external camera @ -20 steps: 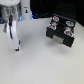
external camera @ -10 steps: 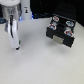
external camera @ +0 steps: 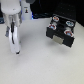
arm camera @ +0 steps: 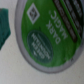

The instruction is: Open the kcup holder, insert the kcup into the holder, and close the kcup holder

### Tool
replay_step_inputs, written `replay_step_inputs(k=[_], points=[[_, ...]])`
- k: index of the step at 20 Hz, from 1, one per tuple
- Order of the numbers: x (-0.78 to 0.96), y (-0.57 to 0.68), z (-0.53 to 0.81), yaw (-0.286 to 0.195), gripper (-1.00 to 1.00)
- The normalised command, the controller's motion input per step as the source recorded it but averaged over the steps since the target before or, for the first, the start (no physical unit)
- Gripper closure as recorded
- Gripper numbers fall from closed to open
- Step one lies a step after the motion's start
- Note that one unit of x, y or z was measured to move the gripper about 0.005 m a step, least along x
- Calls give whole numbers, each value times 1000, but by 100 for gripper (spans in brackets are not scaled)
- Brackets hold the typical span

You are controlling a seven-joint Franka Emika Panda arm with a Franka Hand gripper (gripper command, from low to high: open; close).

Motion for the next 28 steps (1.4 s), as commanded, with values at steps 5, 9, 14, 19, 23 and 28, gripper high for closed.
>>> replay_step_inputs(k=[5,9,14,19,23,28], points=[[-19,-7,-1,-63,100],[15,0,64,-50,100],[11,8,88,-43,100],[17,9,100,-41,100],[31,120,333,-14,100],[83,287,701,-5,100]])
